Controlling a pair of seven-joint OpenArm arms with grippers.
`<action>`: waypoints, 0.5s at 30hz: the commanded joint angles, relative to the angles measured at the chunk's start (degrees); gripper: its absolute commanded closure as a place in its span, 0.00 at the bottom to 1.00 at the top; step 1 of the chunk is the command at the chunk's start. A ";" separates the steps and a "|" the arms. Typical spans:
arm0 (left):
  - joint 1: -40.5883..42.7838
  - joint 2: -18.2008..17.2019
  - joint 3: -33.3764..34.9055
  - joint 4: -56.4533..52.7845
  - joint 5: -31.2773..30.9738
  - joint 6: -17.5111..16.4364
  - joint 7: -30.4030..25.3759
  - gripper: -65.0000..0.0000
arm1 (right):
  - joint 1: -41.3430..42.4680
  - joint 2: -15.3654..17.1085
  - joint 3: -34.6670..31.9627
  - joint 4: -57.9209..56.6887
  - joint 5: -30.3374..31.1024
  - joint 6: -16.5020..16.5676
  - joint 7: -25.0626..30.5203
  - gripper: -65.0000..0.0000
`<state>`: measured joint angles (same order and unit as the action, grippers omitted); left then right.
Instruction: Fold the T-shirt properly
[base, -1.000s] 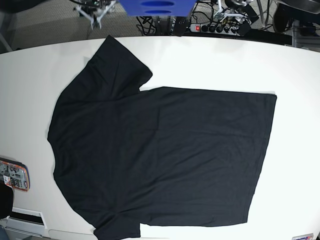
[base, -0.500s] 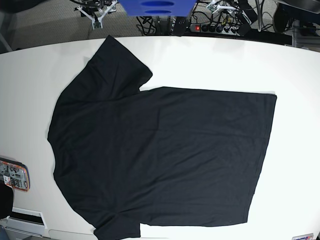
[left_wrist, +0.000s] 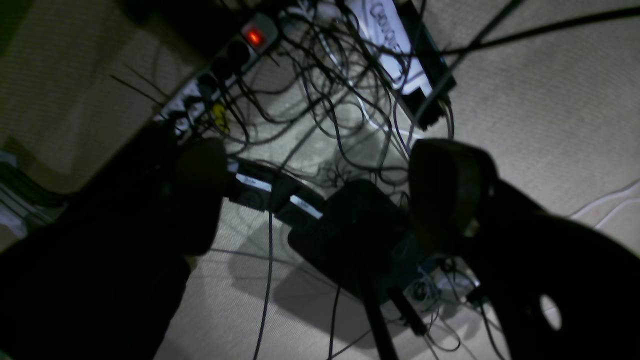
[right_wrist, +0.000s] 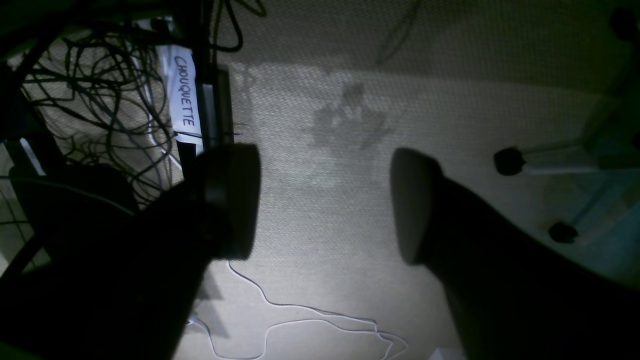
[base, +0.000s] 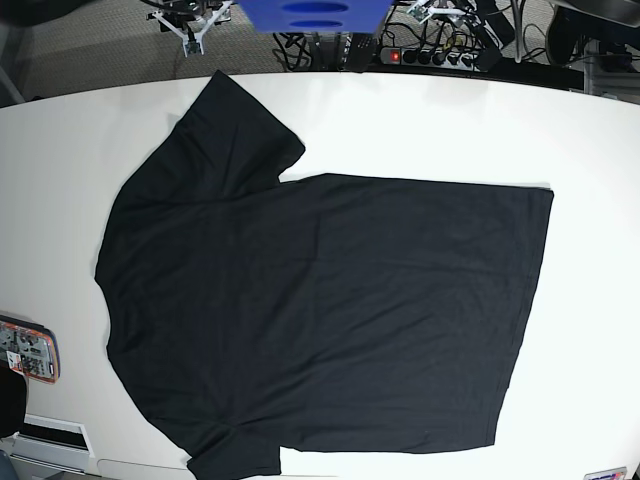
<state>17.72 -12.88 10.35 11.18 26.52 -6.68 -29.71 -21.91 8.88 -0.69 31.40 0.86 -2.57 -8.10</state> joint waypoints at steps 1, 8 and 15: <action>-0.18 -0.35 0.07 -0.15 -0.02 -0.14 -0.31 0.17 | -0.55 0.57 0.03 0.12 -0.12 -0.03 0.23 0.40; -1.93 -0.26 -0.28 -0.15 -0.11 -0.22 -0.31 0.17 | -0.55 0.57 0.03 0.12 -0.12 -0.03 0.23 0.40; -6.07 0.88 -0.28 -0.06 -6.26 -2.77 -0.31 0.17 | -0.55 0.57 0.03 0.12 -0.20 -0.03 0.23 0.40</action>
<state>11.25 -12.05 10.07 11.07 20.03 -9.10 -29.34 -21.93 8.88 -0.69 31.40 0.89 -2.59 -8.08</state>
